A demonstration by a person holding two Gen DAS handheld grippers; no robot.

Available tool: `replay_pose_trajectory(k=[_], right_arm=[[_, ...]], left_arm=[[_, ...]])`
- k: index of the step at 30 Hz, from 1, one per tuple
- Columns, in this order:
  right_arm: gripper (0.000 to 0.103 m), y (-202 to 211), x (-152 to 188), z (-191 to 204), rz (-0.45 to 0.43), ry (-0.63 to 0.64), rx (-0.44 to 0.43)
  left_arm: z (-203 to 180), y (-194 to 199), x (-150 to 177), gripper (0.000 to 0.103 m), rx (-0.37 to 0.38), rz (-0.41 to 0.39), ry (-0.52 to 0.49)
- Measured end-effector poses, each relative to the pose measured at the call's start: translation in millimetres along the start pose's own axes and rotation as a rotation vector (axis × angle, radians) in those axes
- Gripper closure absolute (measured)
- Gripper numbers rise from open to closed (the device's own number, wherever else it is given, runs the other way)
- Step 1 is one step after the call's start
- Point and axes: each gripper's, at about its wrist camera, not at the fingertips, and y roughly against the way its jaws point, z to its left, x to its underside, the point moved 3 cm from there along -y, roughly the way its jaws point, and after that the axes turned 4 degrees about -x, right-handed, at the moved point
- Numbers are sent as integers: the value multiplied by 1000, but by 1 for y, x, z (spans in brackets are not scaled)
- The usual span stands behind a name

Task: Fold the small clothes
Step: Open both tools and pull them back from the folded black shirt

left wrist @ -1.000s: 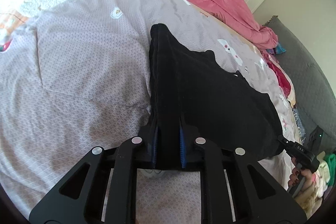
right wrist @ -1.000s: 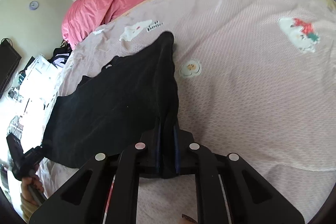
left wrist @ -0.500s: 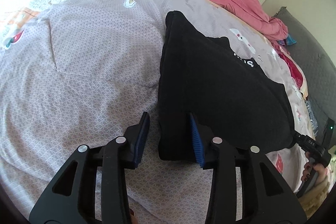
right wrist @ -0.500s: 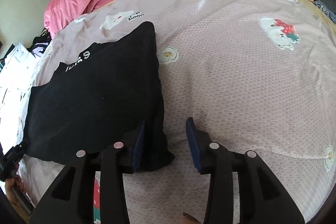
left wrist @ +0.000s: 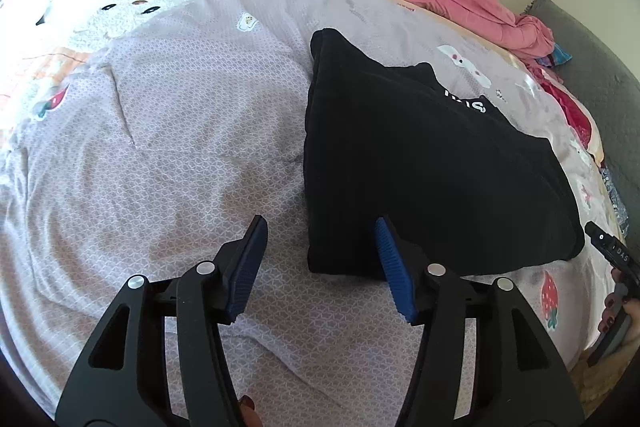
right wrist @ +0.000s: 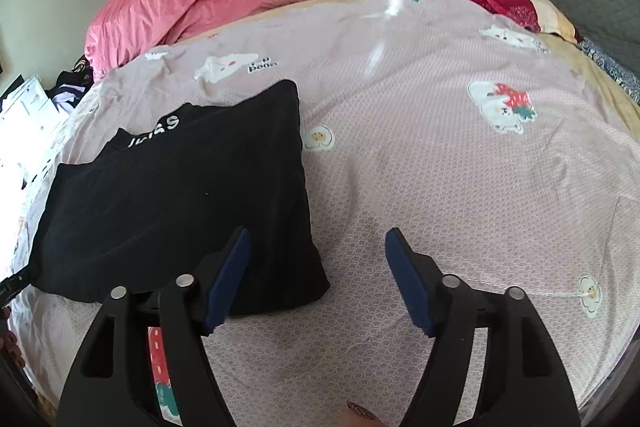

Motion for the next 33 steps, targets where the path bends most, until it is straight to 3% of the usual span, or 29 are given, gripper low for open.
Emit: replay_pose_trajectory(k=[8, 10, 14, 22, 30, 33], right_arm=[[19, 12, 0, 8, -40, 22, -18], [10, 13, 1, 11, -46, 32, -22], [7, 16, 1, 22, -62, 67, -31], [5, 24, 2, 43, -110, 125, -63], [5, 25, 10, 88, -112, 223, -110], [5, 22, 18, 111, -94, 246, -170]], left_arm=[[1, 11, 2, 44, -12, -9, -1], [1, 13, 3, 40, -17, -12, -2], [6, 20, 3, 23, -34, -27, 7], [15, 31, 3, 10, -63, -45, 21], [31, 35, -1, 10, -102, -53, 35], [39, 35, -3, 10, -122, -59, 46]])
